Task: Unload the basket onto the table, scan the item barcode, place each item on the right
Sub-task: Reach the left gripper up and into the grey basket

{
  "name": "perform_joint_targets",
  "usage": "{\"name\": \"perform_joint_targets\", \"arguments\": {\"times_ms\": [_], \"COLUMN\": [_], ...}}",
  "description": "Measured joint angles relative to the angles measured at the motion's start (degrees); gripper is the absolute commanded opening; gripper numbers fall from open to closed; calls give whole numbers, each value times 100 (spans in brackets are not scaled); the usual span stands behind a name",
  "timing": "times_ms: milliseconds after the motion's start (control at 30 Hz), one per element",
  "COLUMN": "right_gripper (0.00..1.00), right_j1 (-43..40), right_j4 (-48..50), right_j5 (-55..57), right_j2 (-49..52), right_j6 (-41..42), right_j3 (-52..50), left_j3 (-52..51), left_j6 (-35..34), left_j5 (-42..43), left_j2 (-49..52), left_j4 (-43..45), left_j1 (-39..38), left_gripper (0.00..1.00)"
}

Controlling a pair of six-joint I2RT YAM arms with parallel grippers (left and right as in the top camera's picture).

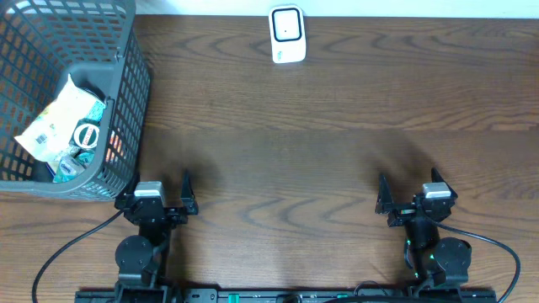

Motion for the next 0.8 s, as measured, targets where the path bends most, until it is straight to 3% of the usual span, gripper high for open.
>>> {"name": "perform_joint_targets", "arguments": {"times_ms": [200,400,500,667,800], "right_gripper": [99,99,99,99,99], "right_j1": [0,0,0,0,0], "right_j4": [4,7,0,9,-2], "right_j5": [0,2,0,0,-2], "right_j2": [0,0,0,2,2], "right_j6": [0,0,0,0,-2], "right_j3": [0,-2,-2,-2,-2], "left_j3": [-83,-81,-11,960,2874], "left_j6": [-564,-817,-992,-1121,-1014], "left_j5": [1370,2334,2559,2271,2221], "left_j2": [7,0,0,280,1272], "left_j4": [1075,3388,3884,3292,1215], "left_j1": [-11,-15,-15,-15,-17], "left_gripper": [98,97,98,98,98]}}
